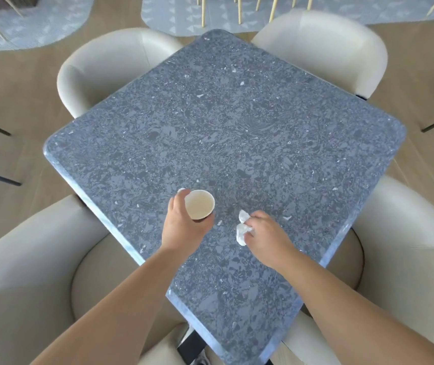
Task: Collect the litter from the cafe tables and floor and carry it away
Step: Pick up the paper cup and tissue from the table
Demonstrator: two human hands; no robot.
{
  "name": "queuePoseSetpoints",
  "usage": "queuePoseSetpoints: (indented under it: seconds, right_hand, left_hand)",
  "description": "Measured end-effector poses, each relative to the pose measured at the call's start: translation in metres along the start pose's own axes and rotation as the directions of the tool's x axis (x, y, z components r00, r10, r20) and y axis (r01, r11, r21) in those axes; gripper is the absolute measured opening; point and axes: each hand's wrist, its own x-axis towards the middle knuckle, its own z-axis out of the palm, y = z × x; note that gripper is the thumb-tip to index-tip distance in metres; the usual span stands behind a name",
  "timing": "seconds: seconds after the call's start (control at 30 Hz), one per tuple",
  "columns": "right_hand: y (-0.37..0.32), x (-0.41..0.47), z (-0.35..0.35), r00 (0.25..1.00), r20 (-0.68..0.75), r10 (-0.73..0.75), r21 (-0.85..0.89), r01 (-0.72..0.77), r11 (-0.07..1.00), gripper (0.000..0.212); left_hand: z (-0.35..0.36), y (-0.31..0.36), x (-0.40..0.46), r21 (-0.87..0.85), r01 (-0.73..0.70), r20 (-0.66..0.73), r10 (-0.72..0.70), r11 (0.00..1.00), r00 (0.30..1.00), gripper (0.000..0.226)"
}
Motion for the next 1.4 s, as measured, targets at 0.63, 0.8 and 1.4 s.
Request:
queuePoseSetpoints:
  seconds: [0.63, 0.8, 1.4]
  right_hand:
    - [-0.152, -0.030, -0.124, 0.937, -0.277, -0.215, -0.066, 0.204, 0.977, 0.025]
    - [-0.173, -0.031, -0.144, 0.991, -0.056, -0.124, -0.304, 0.102, 0.947, 0.019]
    - [-0.193, -0.051, -0.144, 0.939, -0.313, 0.138, 0.820, 0.194, 0.539, 0.010]
  left_hand:
    - [-0.071, 0.084, -0.055, -0.014, -0.522, -0.103, 0.518, 0.853, 0.849, 0.106]
    - [-0.078, 0.086, -0.062, 0.039, -0.627, -0.095, 0.627, 0.778, 0.773, 0.106]
    - [-0.139, 0.084, -0.065, -0.433, -0.324, -0.069, 0.327, 0.841, 0.943, 0.073]
